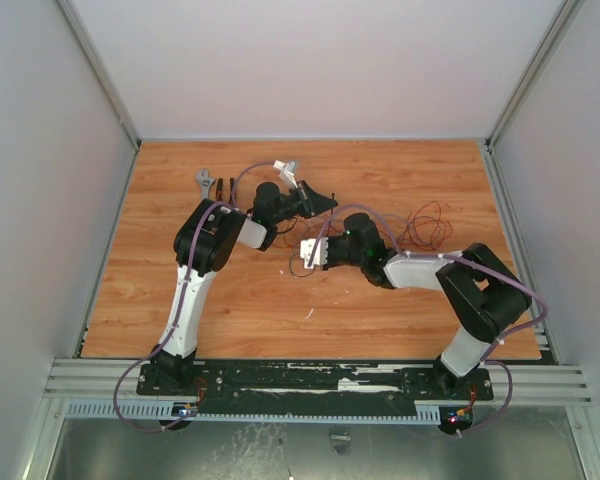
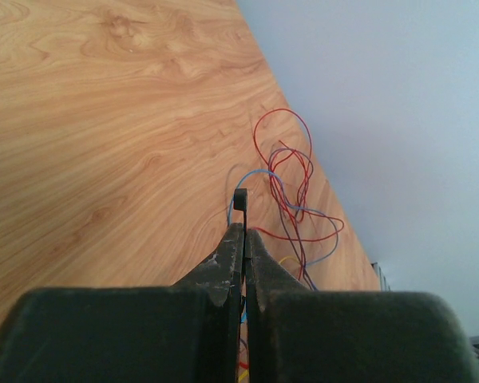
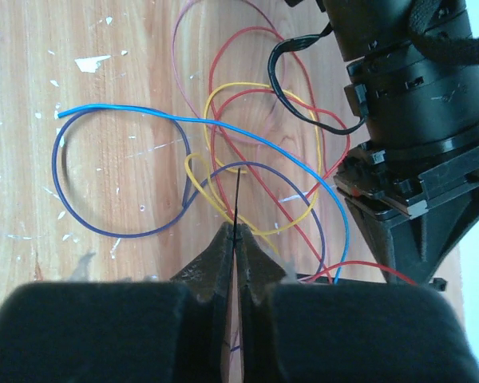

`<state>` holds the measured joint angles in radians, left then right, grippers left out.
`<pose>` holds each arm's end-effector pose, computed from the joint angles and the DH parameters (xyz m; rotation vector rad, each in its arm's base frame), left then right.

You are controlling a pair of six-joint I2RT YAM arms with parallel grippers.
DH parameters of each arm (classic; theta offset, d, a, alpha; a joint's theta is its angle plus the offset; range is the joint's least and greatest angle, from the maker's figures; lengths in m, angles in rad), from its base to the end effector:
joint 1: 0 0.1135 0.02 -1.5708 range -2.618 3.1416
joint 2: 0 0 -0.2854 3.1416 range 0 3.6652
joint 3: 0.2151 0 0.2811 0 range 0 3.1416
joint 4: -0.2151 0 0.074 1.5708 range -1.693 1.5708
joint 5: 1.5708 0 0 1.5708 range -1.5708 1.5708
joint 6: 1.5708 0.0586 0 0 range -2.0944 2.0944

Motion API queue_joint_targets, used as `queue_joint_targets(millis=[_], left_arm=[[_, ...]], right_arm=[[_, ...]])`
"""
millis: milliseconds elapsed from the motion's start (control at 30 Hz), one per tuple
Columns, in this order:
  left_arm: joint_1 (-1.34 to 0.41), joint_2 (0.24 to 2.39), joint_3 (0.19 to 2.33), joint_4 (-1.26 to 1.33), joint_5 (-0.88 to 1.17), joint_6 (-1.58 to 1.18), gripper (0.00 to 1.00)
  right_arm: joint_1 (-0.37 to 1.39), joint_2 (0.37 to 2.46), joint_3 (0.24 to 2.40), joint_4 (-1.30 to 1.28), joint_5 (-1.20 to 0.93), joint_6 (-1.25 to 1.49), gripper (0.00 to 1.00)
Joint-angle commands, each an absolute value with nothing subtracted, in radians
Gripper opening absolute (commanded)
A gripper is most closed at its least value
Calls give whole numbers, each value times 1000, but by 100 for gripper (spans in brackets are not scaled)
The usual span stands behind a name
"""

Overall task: Zip-tie the wires
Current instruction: Tie the cable at the center of the board.

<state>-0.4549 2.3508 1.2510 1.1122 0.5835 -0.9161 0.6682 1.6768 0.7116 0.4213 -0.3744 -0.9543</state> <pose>0.4545 -0.2582 0.1004 0.1149 1.7762 -1.4874 0.2739 0.2435 0.1392 -1.6525 1.2645 0.2216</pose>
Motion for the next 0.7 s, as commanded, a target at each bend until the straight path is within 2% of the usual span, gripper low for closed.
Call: queue_joint_targets(millis=[0,333,667], left_arm=[[-462,2329,1268,1131,607,-877,0],[-463,2293,1242,1168,637,-849,0],[-463,2261,1141,1388,704,-829,0]], right_arm=[[629,1658,797,214,-500,-796,0],[539,1623,852,179,-683,-532,0],[445,1603,861,201,-789,-265,0]])
